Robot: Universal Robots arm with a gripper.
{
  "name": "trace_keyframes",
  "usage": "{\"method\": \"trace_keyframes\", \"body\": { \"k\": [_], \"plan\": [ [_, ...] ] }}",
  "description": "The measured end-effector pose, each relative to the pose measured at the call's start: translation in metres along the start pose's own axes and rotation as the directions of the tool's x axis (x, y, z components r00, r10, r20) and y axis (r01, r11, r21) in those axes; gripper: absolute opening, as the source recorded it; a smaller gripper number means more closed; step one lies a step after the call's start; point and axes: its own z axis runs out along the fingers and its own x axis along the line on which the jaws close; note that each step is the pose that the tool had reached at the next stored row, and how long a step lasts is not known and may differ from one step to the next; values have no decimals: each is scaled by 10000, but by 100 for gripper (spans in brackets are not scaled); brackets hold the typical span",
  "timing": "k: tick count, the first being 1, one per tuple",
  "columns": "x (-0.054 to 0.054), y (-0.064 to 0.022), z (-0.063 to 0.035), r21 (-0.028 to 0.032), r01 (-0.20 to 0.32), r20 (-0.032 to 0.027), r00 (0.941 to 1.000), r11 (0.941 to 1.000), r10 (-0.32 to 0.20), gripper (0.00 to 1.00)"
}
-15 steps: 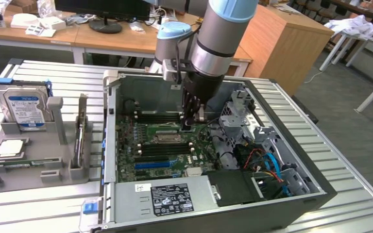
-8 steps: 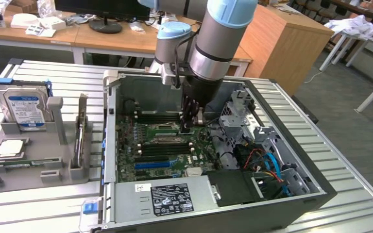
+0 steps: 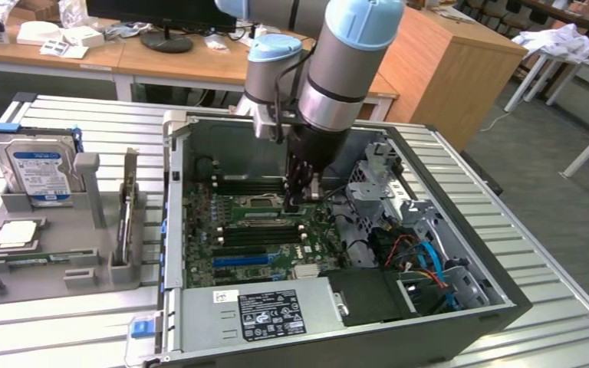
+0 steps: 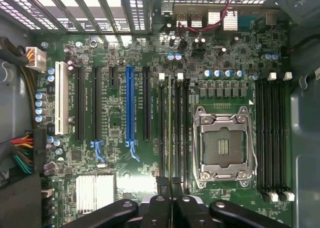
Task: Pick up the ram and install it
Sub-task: 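Insert the ram into the slot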
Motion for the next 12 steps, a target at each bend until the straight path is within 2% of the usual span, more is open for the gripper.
{"method": "trace_keyframes", "body": {
  "k": [8,12],
  "plan": [
    [2,2,62,9,1,1,10000,10000,-1,12],
    [3,2,64,7,1,-2,10000,10000,-1,12]
  ]
}}
